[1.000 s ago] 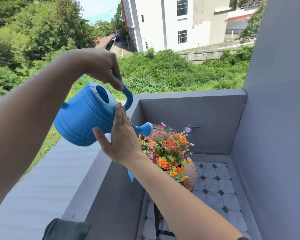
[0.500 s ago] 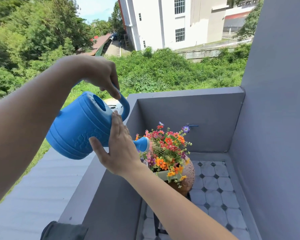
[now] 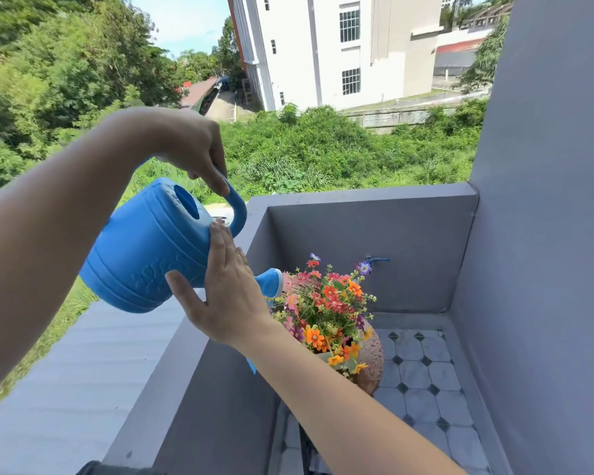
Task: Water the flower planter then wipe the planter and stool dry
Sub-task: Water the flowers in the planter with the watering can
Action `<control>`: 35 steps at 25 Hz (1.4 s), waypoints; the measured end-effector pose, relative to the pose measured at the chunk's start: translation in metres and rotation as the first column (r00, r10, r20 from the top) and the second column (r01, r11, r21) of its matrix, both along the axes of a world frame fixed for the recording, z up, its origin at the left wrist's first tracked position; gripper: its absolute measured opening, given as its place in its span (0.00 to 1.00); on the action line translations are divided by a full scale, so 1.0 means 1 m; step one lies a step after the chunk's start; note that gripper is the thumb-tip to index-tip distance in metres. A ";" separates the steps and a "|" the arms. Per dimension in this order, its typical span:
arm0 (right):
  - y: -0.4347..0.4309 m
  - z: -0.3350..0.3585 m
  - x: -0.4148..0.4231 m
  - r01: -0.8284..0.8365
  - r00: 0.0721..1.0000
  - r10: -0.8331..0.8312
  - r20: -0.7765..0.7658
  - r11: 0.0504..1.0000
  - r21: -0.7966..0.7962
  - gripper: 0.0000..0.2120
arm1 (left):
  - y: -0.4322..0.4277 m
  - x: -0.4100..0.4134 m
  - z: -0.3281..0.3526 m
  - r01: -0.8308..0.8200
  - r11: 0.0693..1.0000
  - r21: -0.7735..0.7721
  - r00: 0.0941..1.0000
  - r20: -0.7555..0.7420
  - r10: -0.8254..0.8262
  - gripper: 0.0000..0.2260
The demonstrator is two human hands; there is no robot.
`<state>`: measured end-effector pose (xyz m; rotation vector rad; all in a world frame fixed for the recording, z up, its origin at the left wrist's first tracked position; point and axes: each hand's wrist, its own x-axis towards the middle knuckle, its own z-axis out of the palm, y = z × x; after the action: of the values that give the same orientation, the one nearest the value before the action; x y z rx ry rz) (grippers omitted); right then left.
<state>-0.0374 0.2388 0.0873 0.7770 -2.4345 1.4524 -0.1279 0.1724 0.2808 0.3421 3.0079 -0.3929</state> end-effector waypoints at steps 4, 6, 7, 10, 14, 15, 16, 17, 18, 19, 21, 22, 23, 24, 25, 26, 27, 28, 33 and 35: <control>0.007 -0.014 0.010 0.001 1.000 -0.001 0.016 1.000 0.000 0.40 | 0.011 0.000 -0.014 0.020 1.000 -0.014 0.998 0.062 -0.019 0.12; 0.015 -0.021 0.013 0.008 1.000 -0.008 0.016 1.000 0.009 0.40 | 0.017 -0.002 -0.020 0.038 0.999 -0.013 0.996 0.087 -0.036 0.12; 0.018 -0.024 0.013 0.015 1.000 -0.015 0.012 1.000 0.015 0.40 | 0.019 -0.002 -0.023 0.045 0.999 -0.010 0.994 0.097 -0.043 0.12; 0.025 -0.026 0.007 0.048 0.999 -0.048 0.010 0.998 0.026 0.40 | 0.027 -0.007 -0.024 0.056 0.998 0.013 0.993 0.103 -0.057 0.13; 0.023 -0.020 -0.014 0.072 0.997 -0.072 0.012 0.997 0.024 0.40 | 0.028 -0.018 -0.018 0.049 0.998 0.037 0.998 0.047 -0.050 0.13; 0.021 -0.017 -0.019 0.072 0.997 -0.072 0.013 0.997 0.023 0.41 | 0.025 -0.019 -0.016 0.040 0.998 0.043 0.999 0.029 -0.042 0.13; 0.018 -0.014 -0.025 0.067 0.998 -0.067 0.016 0.997 0.023 0.41 | 0.021 -0.021 -0.014 0.034 0.998 0.045 0.999 0.011 -0.034 0.13; 0.015 -0.012 -0.029 0.060 0.998 -0.060 0.021 0.998 0.022 0.40 | 0.016 -0.023 -0.012 0.026 0.999 0.048 1.000 -0.008 -0.026 0.14; 0.010 -0.010 -0.033 0.051 0.998 -0.052 0.026 0.998 0.021 0.40 | 0.010 -0.024 -0.011 0.015 0.998 0.053 1.000 -0.027 -0.014 0.14; 0.005 -0.008 -0.035 0.043 0.999 -0.043 0.030 0.999 0.020 0.40 | 0.003 -0.025 -0.010 0.000 0.998 0.058 0.999 -0.039 0.002 0.14; -0.003 -0.006 -0.035 0.024 0.999 -0.025 0.043 1.000 0.017 0.41 | -0.006 -0.025 -0.010 -0.026 0.999 0.044 0.998 -0.050 0.029 0.15; -0.007 -0.005 -0.033 0.013 0.999 -0.014 0.049 1.000 0.011 0.41 | -0.010 -0.024 -0.010 -0.040 0.999 0.029 0.998 -0.049 0.041 0.14; -0.010 -0.006 -0.031 0.003 0.998 -0.003 0.056 1.000 0.004 0.41 | -0.011 -0.023 -0.010 -0.053 0.998 0.016 0.998 -0.040 0.054 0.14; -0.012 -0.008 -0.026 -0.007 0.998 0.007 0.059 1.000 -0.001 0.40 | -0.012 -0.022 -0.012 -0.062 0.998 0.004 0.998 -0.022 0.062 0.13; -0.014 -0.010 -0.021 -0.013 0.998 0.014 0.058 1.000 -0.004 0.40 | -0.013 -0.020 -0.014 -0.062 0.998 -0.008 0.998 0.002 0.062 0.12; -0.014 -0.013 -0.016 -0.017 0.998 0.017 0.055 1.000 -0.009 0.40 | -0.011 -0.019 -0.016 -0.052 0.998 -0.022 0.998 0.025 0.053 0.11; -0.014 -0.016 -0.010 -0.016 0.998 0.016 0.053 1.000 -0.018 0.40 | -0.009 -0.018 -0.019 -0.034 0.999 -0.032 0.998 0.045 0.036 0.10; -0.012 -0.019 -0.004 -0.011 0.999 0.013 0.053 0.999 -0.031 0.40 | -0.005 -0.017 -0.021 -0.015 0.999 -0.036 0.998 0.063 0.017 0.10; 0.001 -0.024 0.013 0.055 0.997 -0.047 0.067 0.992 -0.115 0.42 | 0.018 -0.010 -0.022 0.083 0.997 -0.001 0.992 0.094 -0.083 0.08; 0.002 -0.020 0.011 0.075 0.995 -0.067 0.070 0.989 -0.125 0.42 | 0.022 -0.008 -0.018 0.100 0.995 0.002 0.993 0.070 -0.100 0.08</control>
<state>-0.0264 0.2408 0.0677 0.6193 -2.3616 1.6114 -0.1358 0.1942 0.2629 0.4976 2.9301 -0.3832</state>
